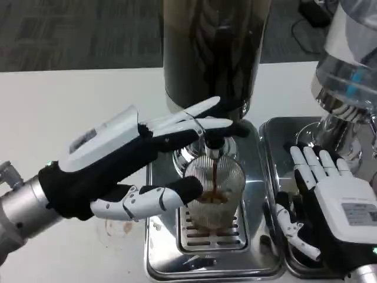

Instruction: Grasp the cup under the faucet to collect the drink, then remove the cup.

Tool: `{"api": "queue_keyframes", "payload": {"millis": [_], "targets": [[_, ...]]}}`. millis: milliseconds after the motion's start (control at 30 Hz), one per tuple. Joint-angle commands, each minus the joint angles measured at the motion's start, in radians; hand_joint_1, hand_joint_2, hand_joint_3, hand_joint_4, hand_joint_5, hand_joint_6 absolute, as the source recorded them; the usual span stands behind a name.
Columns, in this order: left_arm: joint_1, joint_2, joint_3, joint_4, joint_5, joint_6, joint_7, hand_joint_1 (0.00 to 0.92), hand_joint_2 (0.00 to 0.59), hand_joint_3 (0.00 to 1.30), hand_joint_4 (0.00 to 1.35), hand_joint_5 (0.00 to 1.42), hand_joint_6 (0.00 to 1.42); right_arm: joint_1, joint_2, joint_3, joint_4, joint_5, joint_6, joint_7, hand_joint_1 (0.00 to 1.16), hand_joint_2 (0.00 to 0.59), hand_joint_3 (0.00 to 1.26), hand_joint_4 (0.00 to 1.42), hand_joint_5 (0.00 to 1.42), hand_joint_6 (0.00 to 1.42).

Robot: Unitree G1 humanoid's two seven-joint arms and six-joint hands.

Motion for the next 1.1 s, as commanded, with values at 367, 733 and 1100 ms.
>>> {"api": "queue_keyframes", "payload": {"millis": [367,733,1100], "targets": [[0.031,0.051,-0.024,0.007,0.134,-0.067,0.071,0.000,0.299,0.19,0.00,0.18,0.16,0.046,0.096,-0.087,-0.084,0.386,-0.023,0.082,0.34,0.382,0.00,0.00,0.00,0.04],[0.055,0.069,-0.020,-0.007,0.128,-0.059,0.106,0.000,0.293,0.20,0.00,0.18,0.16,0.038,0.109,-0.129,-0.156,0.671,-0.010,0.324,0.54,0.209,0.00,0.00,0.00,0.02],[0.065,0.076,-0.014,-0.028,0.126,-0.033,0.123,0.000,0.274,0.20,0.00,0.19,0.16,-0.037,0.083,-0.098,-0.112,0.655,0.035,0.387,0.65,0.163,0.00,0.00,0.00,0.00]]}}
